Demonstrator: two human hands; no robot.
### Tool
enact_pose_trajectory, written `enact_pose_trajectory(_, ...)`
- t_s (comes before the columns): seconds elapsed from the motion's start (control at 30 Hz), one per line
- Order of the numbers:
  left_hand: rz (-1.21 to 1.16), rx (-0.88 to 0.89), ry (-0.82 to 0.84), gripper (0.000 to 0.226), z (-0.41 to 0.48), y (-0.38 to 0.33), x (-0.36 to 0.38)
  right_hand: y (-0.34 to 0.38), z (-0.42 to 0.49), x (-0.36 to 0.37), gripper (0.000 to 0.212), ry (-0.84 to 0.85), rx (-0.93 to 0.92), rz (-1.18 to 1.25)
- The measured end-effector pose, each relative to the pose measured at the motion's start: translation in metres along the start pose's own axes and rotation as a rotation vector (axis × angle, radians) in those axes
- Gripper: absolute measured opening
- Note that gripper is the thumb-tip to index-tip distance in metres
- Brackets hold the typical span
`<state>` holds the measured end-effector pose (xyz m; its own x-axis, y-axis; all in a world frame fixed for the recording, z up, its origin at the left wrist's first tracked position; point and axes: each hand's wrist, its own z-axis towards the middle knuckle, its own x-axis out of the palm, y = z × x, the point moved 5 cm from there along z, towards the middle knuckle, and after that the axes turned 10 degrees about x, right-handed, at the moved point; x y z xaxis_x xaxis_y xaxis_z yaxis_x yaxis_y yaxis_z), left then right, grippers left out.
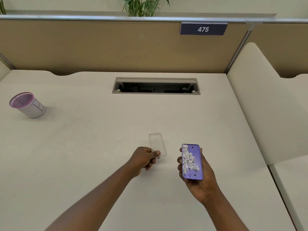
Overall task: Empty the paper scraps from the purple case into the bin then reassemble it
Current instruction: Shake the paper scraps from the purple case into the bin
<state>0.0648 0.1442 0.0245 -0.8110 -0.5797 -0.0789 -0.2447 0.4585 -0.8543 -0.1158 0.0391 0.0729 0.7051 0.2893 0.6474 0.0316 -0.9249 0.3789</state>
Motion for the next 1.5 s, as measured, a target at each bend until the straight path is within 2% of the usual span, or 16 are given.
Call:
enact_pose_trajectory(0.2,0.222,0.013,-0.049,0.037,0.005,0.002,0.003,-0.002,0.001,0.003,0.055,0.039,0.021,0.003)
enact_pose_trajectory(0.33,0.539,0.053,-0.068,0.048,0.005,-0.002,-0.003,-0.004,0.003,0.012,0.057,0.058,0.035,-0.005)
enact_pose_trajectory(0.4,0.725,0.080,-0.089,0.048,0.001,-0.008,-0.008,-0.006,0.006,0.017,0.057,0.068,0.046,-0.026)
enact_pose_trajectory(0.47,0.784,0.136,-0.141,0.043,-0.006,-0.016,-0.014,-0.008,0.008,0.024,0.057,0.091,0.055,-0.058)
enact_pose_trajectory(0.5,0.691,0.167,-0.139,0.039,-0.012,-0.020,-0.017,-0.009,0.011,0.027,0.057,0.105,0.059,-0.084)
enact_pose_trajectory(0.57,0.265,0.202,-0.040,0.034,-0.026,-0.028,-0.019,-0.012,0.014,0.035,0.058,0.128,0.064,-0.145)
enact_pose_trajectory(0.63,-0.106,0.243,0.127,0.043,-0.040,-0.039,-0.021,-0.015,0.018,0.047,0.057,0.152,0.070,-0.214)
enact_pose_trajectory(0.67,-0.209,0.280,0.214,0.049,-0.047,-0.045,-0.022,-0.017,0.020,0.053,0.056,0.157,0.072,-0.252)
enact_pose_trajectory(0.77,-0.315,0.411,0.475,0.061,-0.064,-0.060,-0.021,-0.023,0.026,0.071,0.056,0.185,0.099,-0.369)
enact_pose_trajectory(0.83,-0.338,0.440,0.525,0.073,-0.073,-0.064,-0.029,-0.030,0.030,0.088,0.060,0.232,0.148,-0.436)
enact_pose_trajectory(0.93,-0.370,0.420,0.450,0.081,-0.077,-0.063,-0.048,-0.039,0.036,0.112,0.067,0.319,0.236,-0.499)
enact_pose_trajectory(1.13,-0.461,0.425,0.342,0.065,-0.082,-0.055,-0.094,-0.057,0.050,0.153,0.078,0.430,0.397,-0.586)
enact_pose_trajectory(1.23,-0.555,0.421,0.264,0.059,-0.083,-0.048,-0.123,-0.071,0.063,0.174,0.081,0.434,0.446,-0.608)
enact_pose_trajectory(1.37,-0.616,0.436,0.245,0.058,-0.081,-0.042,-0.163,-0.092,0.083,0.206,0.082,0.418,0.478,-0.583)
enact_pose_trajectory(1.5,-0.595,0.460,0.186,0.075,-0.075,-0.037,-0.210,-0.113,0.104,0.238,0.082,0.387,0.482,-0.553)
